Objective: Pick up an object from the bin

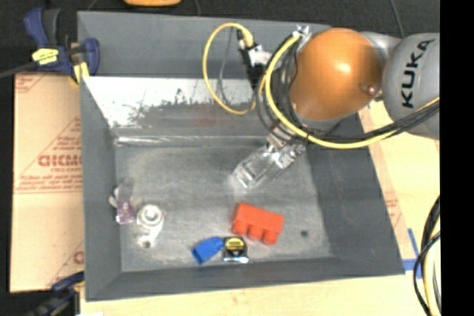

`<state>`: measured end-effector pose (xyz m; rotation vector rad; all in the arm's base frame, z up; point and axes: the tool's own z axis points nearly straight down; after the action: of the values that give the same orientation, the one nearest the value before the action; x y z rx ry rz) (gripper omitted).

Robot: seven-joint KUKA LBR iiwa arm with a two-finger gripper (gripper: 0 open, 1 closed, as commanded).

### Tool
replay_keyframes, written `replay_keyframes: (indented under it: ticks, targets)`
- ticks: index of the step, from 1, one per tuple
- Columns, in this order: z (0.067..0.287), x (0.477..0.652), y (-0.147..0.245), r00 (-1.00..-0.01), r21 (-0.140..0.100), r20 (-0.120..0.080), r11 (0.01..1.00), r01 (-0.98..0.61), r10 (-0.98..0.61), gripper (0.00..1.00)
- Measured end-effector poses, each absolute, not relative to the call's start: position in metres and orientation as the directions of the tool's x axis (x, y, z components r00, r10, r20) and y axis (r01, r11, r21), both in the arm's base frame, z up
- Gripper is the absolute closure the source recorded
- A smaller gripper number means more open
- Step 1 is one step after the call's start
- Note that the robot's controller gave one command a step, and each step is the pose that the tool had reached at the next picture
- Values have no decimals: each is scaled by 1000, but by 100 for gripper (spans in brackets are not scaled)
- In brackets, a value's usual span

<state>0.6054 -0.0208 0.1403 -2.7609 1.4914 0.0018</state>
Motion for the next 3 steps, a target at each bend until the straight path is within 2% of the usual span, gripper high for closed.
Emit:
replay_keyframes:
  ticks: [1, 2, 3]
  targets:
    - [141, 605, -23, 543, 0, -3, -543, -840, -840, 0]
    - [142, 489, 3, 524, 4, -5, -524, -852, -852, 0]
    - [76, 532, 23, 729, 1, -4, -729, -684, -684, 0]
